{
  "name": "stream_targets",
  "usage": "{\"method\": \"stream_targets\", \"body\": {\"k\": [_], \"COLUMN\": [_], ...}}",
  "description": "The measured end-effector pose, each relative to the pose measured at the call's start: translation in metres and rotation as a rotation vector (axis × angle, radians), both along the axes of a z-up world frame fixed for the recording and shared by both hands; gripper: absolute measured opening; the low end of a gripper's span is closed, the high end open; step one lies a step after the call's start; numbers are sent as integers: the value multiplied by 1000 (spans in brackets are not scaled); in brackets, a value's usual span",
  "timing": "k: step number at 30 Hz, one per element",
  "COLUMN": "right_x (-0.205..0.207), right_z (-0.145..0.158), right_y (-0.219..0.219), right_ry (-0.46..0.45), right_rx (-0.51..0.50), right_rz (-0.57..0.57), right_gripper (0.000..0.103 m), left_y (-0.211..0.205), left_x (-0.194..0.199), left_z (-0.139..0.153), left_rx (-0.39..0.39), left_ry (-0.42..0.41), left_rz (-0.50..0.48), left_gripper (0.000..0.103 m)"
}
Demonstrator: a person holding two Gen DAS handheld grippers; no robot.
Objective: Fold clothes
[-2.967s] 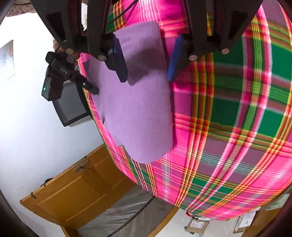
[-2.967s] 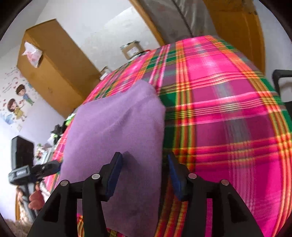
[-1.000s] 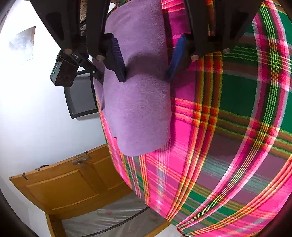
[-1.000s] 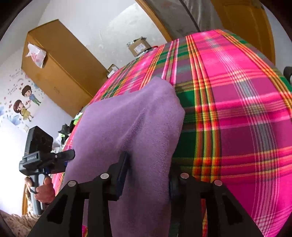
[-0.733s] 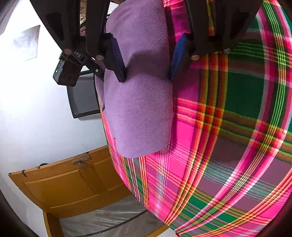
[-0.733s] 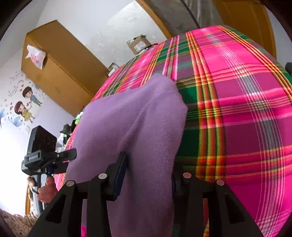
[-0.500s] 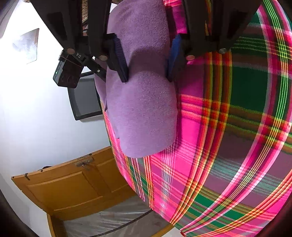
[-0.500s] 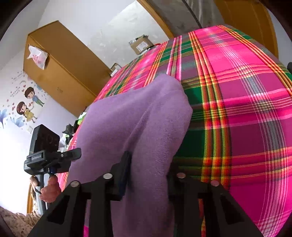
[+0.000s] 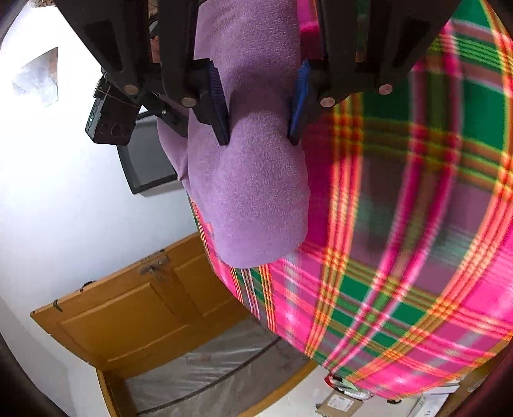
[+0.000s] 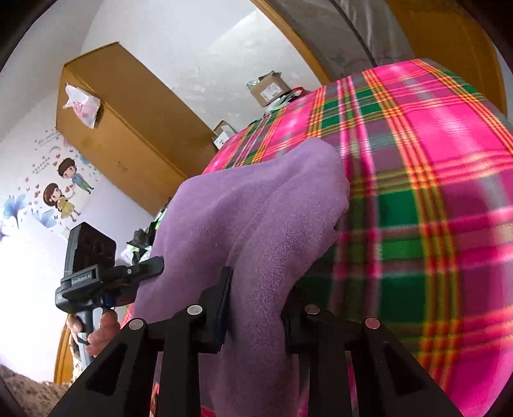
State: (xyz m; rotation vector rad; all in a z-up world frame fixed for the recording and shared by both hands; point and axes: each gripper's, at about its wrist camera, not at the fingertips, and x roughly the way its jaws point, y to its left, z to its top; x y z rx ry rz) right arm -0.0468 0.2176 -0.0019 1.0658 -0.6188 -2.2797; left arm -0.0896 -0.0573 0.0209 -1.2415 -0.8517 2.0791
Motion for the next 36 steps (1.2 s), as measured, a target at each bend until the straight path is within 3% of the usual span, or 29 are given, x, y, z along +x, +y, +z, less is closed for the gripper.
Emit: {"method": "stream_targets", "body": {"k": [22, 30, 36], "right_x": [-97, -113, -118], "right_z": [-3, -6, -24], "right_y": [-113, -136, -138], "right_ry": [27, 58, 6], "right_rx": [24, 57, 82], "right_rz": [65, 77, 68], "right_gripper": [27, 28, 30], "left_y": [-109, -130, -141], "left_x": [-73, -94, -96], "left_z": [-8, 2, -20], "left_rx": [-36, -95, -119], "left_ry": [0, 29, -1], "left_rz": [191, 202, 213], "left_gripper": [37, 38, 40]}}
